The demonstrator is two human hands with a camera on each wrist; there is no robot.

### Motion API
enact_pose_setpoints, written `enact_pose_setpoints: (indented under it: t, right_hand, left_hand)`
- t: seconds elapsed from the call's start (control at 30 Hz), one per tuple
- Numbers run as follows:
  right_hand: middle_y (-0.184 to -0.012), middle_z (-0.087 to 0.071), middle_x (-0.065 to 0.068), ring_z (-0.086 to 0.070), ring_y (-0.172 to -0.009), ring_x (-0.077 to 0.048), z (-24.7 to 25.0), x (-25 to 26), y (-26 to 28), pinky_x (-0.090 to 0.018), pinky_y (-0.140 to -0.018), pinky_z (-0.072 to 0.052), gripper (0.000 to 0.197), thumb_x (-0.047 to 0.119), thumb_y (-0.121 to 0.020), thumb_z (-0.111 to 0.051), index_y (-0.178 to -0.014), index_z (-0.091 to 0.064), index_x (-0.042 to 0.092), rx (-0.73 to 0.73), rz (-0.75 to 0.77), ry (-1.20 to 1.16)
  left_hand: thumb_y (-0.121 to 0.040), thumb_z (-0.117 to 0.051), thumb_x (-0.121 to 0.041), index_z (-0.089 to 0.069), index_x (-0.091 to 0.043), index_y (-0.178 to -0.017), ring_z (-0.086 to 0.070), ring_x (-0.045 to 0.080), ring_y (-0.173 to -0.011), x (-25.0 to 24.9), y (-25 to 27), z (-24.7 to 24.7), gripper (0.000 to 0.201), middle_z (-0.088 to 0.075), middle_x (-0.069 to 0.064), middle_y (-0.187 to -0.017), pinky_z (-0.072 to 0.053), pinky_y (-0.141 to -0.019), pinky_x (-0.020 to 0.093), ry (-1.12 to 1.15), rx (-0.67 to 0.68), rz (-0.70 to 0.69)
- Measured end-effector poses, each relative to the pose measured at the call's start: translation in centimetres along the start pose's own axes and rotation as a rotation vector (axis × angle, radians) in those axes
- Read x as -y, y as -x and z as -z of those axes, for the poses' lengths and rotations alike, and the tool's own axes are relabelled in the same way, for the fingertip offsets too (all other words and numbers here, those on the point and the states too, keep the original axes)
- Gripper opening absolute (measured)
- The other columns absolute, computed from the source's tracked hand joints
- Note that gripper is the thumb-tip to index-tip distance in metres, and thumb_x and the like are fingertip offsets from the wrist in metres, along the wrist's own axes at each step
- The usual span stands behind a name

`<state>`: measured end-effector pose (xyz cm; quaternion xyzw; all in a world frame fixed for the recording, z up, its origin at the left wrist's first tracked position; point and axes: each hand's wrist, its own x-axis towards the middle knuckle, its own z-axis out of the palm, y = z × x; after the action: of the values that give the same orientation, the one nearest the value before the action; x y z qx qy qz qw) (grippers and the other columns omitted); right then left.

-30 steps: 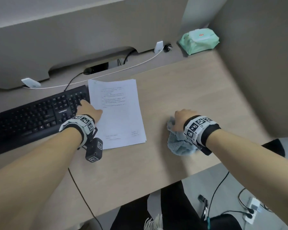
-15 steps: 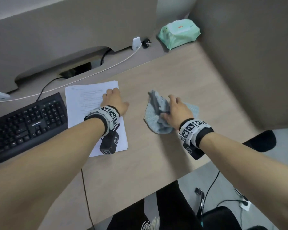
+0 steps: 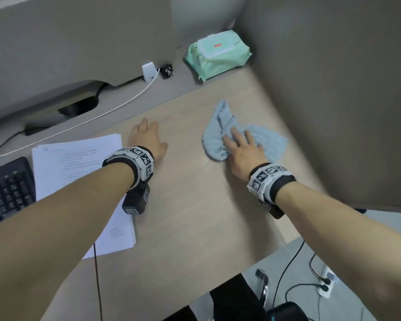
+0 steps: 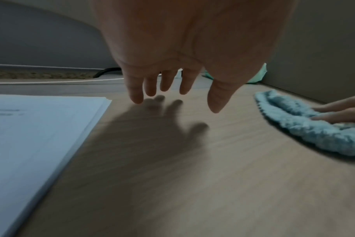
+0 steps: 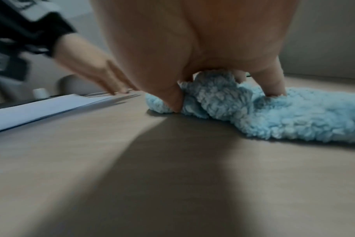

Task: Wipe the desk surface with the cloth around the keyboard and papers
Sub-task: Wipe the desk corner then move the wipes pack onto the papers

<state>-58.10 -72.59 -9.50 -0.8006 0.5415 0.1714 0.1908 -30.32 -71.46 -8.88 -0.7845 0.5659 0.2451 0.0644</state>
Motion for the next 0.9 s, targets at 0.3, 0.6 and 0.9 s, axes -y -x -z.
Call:
enact_pose_setpoints:
  t: [0.3, 0.6, 0.9]
  right_hand:
    - [-0.139, -0.030, -0.012, -0.030, -0.129, -0.041, 5.3, -5.4, -8.9, -0.056, -0.093, -0.045, 0.072, 0.015, -0.076, -0.056, -0.143, -0.027, 0.020, -0.145, -0.287, -0.135]
    - [-0.159, -0.020, -0.020, -0.026, -0.141, -0.047, 1.2, -0.6, -4.9, -0.064, -0.105, -0.036, 0.073, 0.015, -0.068, -0.058, -0.139, -0.046, 0.006, -0.042, 0.373, -0.017]
    - [-0.164, 0.001, -0.015, -0.002, -0.147, -0.045, 5.4, -4.9, -9.2, -0.059, -0.117, -0.013, 0.086, 0.020, -0.075, -0.055, -0.153, -0.019, 0.012, -0.059, -0.095, -0.034]
  left_hand:
    - [-0.077, -0.067, -0.053, -0.013, -0.032, -0.151, -0.001, 0.039, -0.147, -4.1, -4.7, 0.3, 0.094, 0.001, 0.009, -0.162, -0.026, -0.111, 0.062, 0.038, 0.126, 0.159]
    - [-0.078, -0.067, -0.054, -0.014, -0.031, -0.148, -0.003, 0.039, -0.145, -4.5, -4.8, 0.1, 0.091, 0.002, 0.008, -0.160, -0.037, -0.101, 0.064, -0.058, 0.138, 0.178]
    - [-0.080, -0.066, -0.050, -0.011, -0.032, -0.151, 0.000, 0.038, -0.147, -4.7, -4.7, 0.0, 0.092, 0.005, 0.008, -0.161, -0.034, -0.104, 0.063, -0.052, 0.122, 0.194]
